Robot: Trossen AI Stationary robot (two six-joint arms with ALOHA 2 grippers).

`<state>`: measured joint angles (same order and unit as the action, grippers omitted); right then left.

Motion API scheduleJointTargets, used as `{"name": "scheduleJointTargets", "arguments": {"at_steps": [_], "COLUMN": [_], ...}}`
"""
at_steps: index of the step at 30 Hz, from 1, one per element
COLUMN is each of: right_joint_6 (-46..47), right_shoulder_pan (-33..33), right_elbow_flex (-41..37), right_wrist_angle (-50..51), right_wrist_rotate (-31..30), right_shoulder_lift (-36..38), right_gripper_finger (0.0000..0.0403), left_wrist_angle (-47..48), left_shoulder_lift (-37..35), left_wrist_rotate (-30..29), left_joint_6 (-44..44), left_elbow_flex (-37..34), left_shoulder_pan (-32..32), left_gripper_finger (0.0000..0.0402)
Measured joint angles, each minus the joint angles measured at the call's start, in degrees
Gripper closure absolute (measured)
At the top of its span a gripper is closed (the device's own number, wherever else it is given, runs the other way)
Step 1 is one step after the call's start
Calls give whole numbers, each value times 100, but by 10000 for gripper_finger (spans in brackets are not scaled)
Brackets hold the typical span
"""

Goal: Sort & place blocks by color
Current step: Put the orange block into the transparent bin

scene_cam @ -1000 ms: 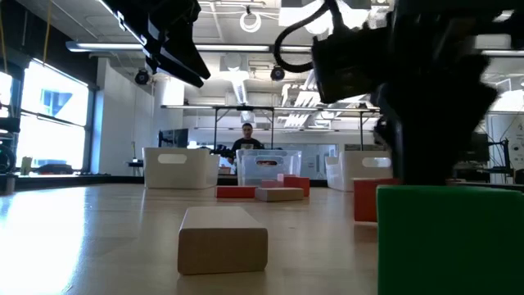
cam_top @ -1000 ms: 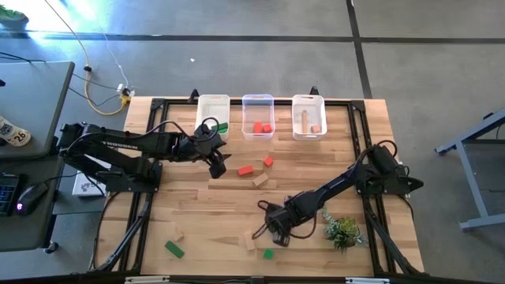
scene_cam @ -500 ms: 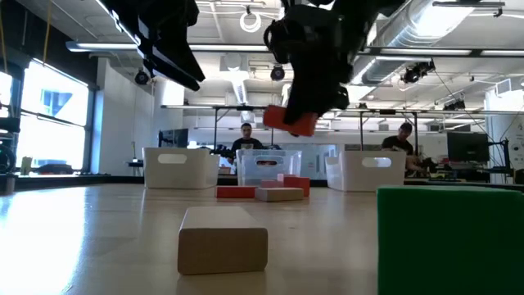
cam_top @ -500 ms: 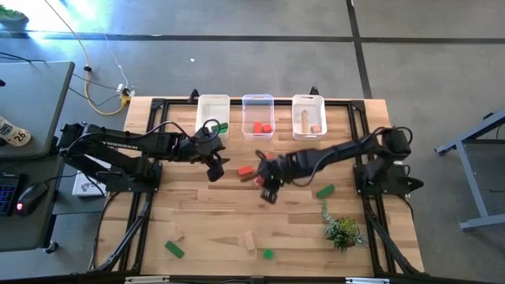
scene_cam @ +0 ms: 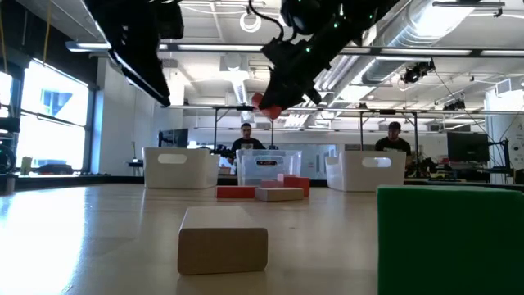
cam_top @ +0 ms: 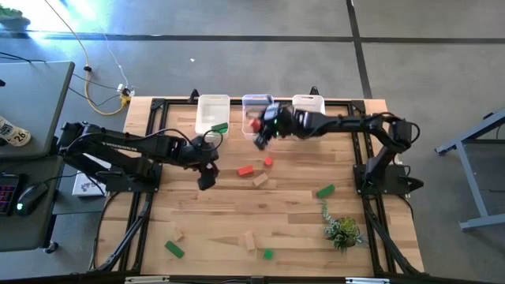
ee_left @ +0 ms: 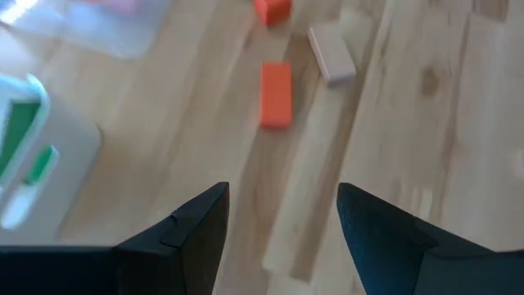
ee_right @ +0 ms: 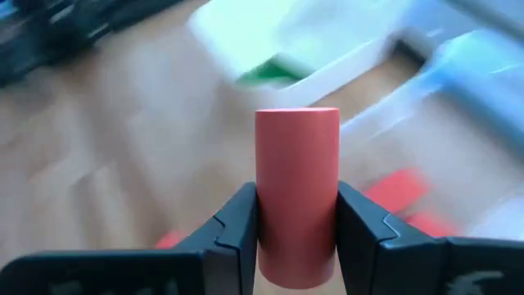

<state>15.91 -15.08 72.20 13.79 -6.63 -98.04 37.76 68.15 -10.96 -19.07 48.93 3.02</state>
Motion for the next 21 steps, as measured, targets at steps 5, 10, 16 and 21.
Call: {"name": "scheduleJointTargets", "arguments": {"at_steps": [5,10,16,21], "right_joint_6": [-123,-125,-140,-91], "right_shoulder_pan": [-598,-986,-1120,-1120], "right_elbow_flex": [0,7,9,7], "right_wrist_angle": [-576,-1046,-1205,-1125], "right_wrist_rotate": [-45,-64,176,358], "right_shoulder_lift": [-11,-73,-451,-762], "right_gripper_finger": [307,307,307,307], "left_wrist_angle": [402,536,360,-102], "left_shoulder_lift": [1,-1,1,-1], "left_wrist_rotate": [55,48,-34,-135], "left_joint_6": [-421,-798,-1054,-1081], "left_elbow_flex": [0,-97,-271,-423], "left_shoulder_pan": [-248,-581,-891,-954], "left_gripper_finger": [188,188,188,188]}}
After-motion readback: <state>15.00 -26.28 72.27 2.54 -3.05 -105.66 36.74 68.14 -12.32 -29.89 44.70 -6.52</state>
